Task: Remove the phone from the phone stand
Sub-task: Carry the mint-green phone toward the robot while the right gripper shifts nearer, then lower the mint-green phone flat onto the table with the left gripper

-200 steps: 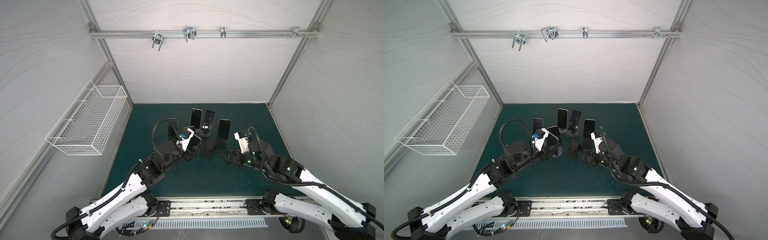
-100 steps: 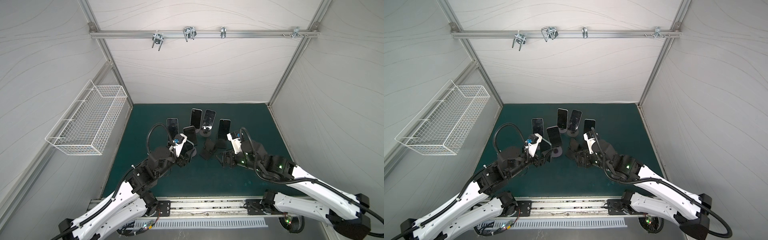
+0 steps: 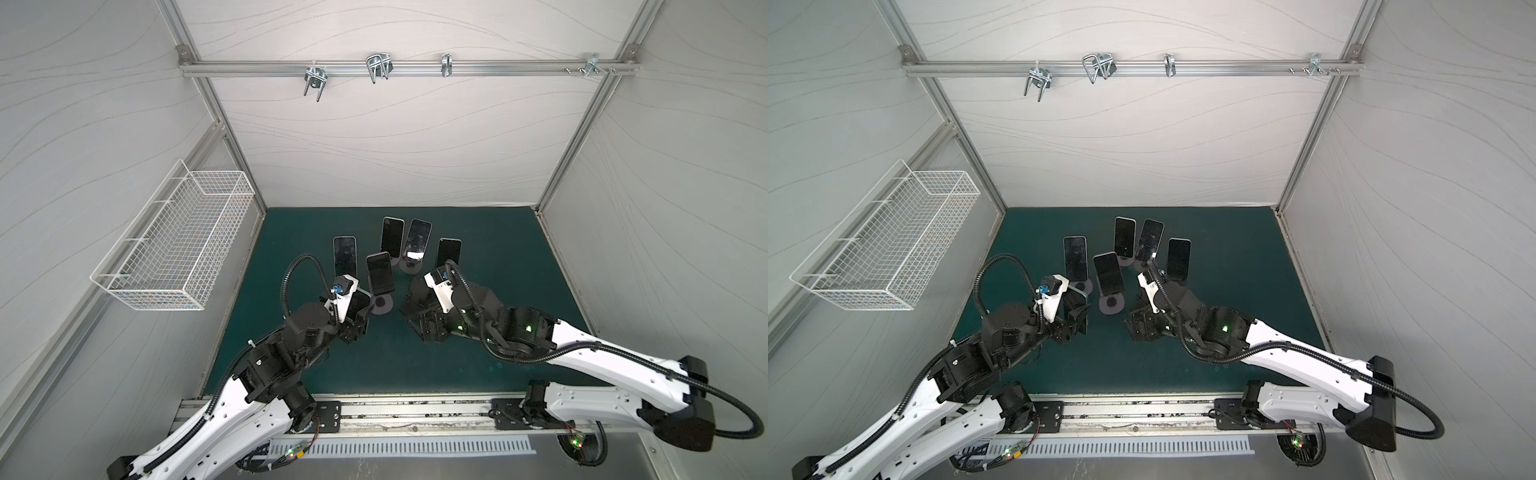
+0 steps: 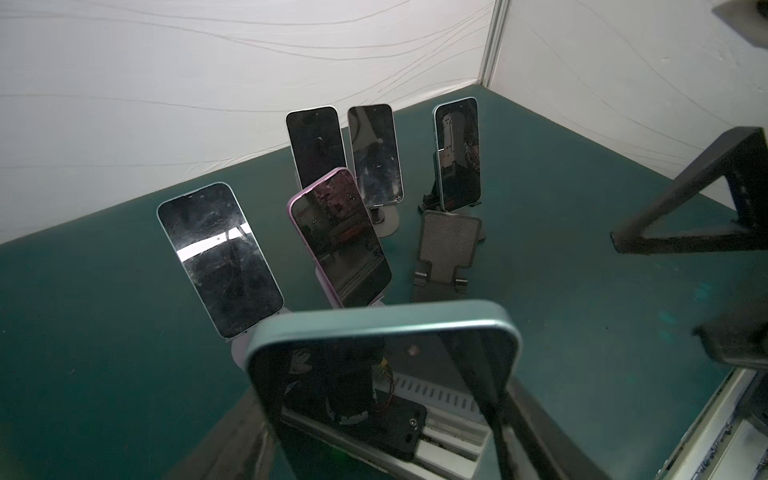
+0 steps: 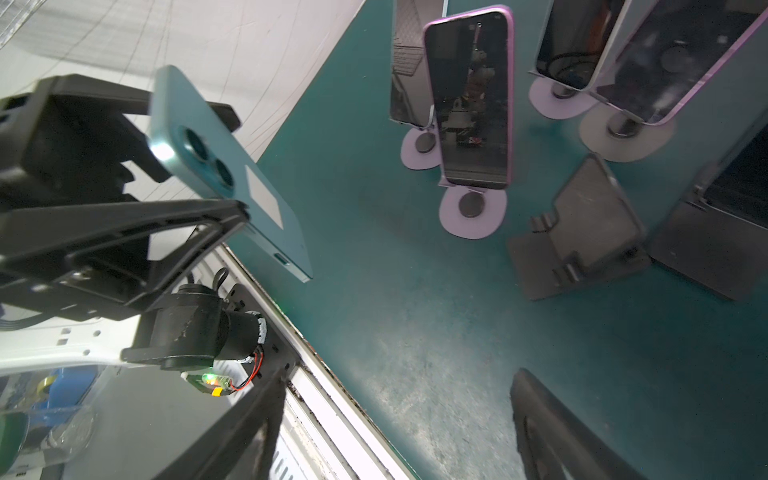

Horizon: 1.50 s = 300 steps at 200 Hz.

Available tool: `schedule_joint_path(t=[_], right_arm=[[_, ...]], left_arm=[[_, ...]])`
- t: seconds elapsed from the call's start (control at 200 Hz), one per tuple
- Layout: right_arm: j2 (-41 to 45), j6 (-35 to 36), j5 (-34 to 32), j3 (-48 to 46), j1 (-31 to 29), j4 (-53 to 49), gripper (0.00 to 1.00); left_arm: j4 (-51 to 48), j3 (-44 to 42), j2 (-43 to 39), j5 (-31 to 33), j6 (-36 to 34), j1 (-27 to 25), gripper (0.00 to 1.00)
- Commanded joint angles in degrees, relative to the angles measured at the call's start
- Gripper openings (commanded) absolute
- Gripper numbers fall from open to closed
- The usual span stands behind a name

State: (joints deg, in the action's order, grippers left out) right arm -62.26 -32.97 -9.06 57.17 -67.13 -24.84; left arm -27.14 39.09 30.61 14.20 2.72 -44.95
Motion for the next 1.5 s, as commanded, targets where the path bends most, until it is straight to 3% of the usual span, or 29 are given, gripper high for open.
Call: schedule_joint_path(t=[0.0, 0.345, 0.695, 0.81, 1.015, 1.495], right_arm=[[-1.79, 1.33, -1.1, 2.13, -1.51, 2.63, 0.86], [-6.82, 1.24, -2.34, 3.63, -3.31, 4.56, 0.86], [-8.67, 0.05, -5.96, 3.17, -3.75, 6.02, 0.86], [-8.53, -1.46, -7.15, 1.48, -4.65, 8.02, 0.87], [-9.02, -1.23, -7.72, 1.63, -5.64, 8.33, 0.87], [-3.47, -2.31, -9.11, -2.79, -5.92, 8.76, 0.88]], left_arm=[[-1.61, 3.32, -1.25, 2.21, 2.32, -0.16, 0.64], [-9.84, 5.47, 1.78, 2.03, 7.68, -0.14, 0.64], [-15.9, 8.86, 10.63, 0.89, 13.19, 0.8, 0.61], [-16.81, 9.21, 12.85, -4.85, 15.38, 4.49, 0.59], [-17.01, 8.36, 16.94, -16.45, 17.8, 16.45, 0.58], [-23.48, 13.13, 30.27, -14.64, 14.44, 21.19, 0.59]])
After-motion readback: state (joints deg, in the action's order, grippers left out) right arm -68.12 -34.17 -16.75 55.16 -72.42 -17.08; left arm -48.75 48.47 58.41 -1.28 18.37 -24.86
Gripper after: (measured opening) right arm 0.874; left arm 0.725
